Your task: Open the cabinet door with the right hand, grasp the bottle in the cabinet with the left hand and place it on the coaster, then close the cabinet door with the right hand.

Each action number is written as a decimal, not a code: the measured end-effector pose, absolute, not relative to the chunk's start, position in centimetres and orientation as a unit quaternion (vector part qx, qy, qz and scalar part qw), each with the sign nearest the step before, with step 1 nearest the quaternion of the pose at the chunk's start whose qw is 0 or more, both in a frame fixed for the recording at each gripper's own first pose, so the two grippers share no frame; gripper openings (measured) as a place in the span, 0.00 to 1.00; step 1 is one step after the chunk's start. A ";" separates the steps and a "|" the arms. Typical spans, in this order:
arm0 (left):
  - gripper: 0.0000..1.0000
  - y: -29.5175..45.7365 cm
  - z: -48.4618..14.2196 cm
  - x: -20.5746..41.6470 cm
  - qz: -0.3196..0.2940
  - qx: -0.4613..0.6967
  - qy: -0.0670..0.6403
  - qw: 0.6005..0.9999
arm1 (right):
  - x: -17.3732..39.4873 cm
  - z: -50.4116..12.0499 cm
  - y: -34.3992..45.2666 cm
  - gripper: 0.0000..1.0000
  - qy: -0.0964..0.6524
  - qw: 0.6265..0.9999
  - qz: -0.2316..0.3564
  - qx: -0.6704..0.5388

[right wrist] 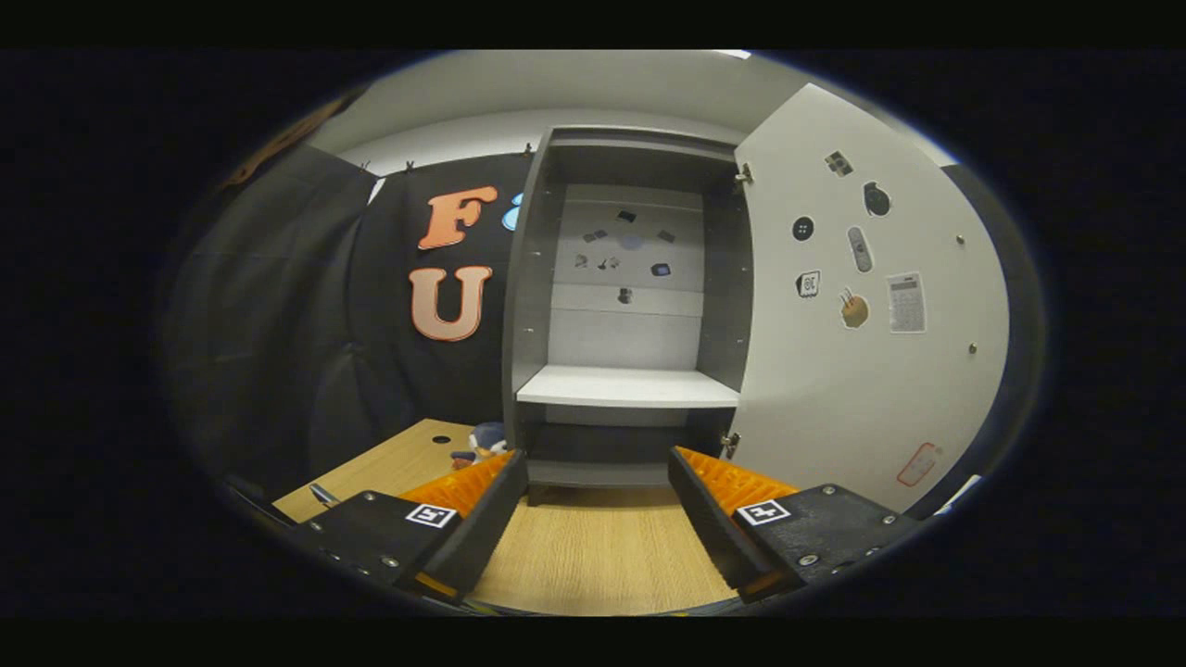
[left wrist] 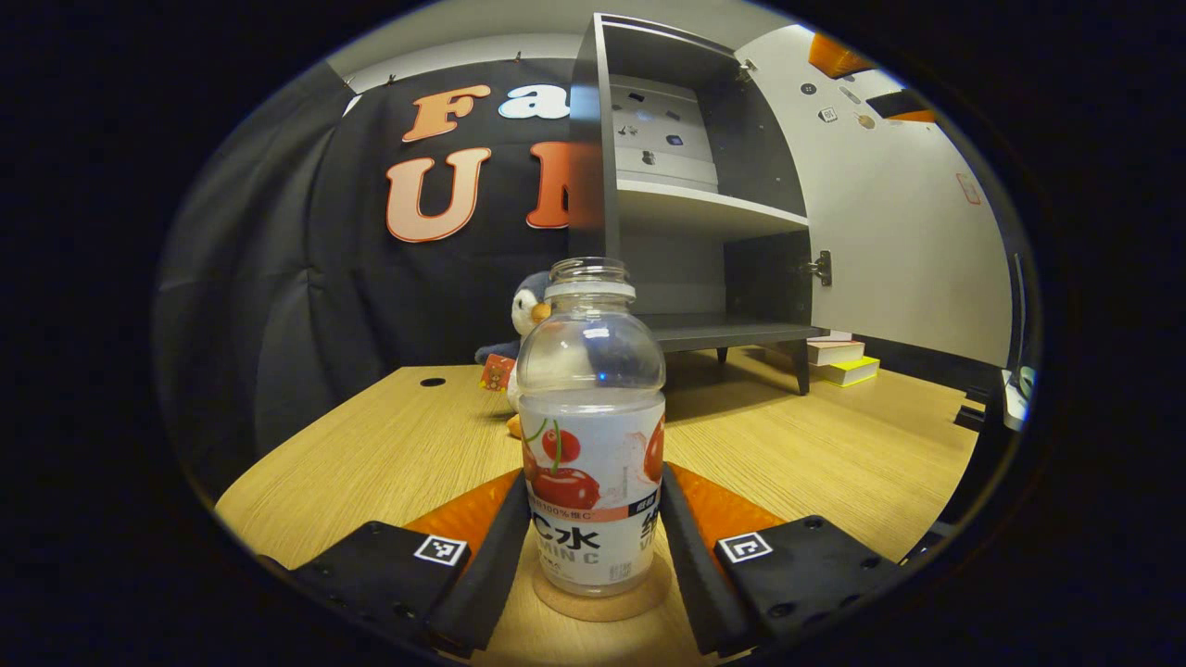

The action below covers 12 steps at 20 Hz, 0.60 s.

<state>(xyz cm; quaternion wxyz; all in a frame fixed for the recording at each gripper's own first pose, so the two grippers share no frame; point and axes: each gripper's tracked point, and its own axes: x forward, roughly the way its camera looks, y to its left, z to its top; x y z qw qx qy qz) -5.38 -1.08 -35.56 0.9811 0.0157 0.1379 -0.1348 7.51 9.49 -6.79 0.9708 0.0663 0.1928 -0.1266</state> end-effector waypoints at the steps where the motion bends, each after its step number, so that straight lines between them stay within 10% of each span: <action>1: 0.83 -0.9 -35.6 -5.5 -0.133 0.015 0.139 0.981 | 7.4 -6.9 9.6 0.94 0.194 0.971 -0.126 0.065; 12: 0.97 -0.5 -35.2 -5.8 -0.109 0.011 0.159 0.981 | 6.7 -7.3 9.7 0.94 0.201 0.968 -0.117 0.095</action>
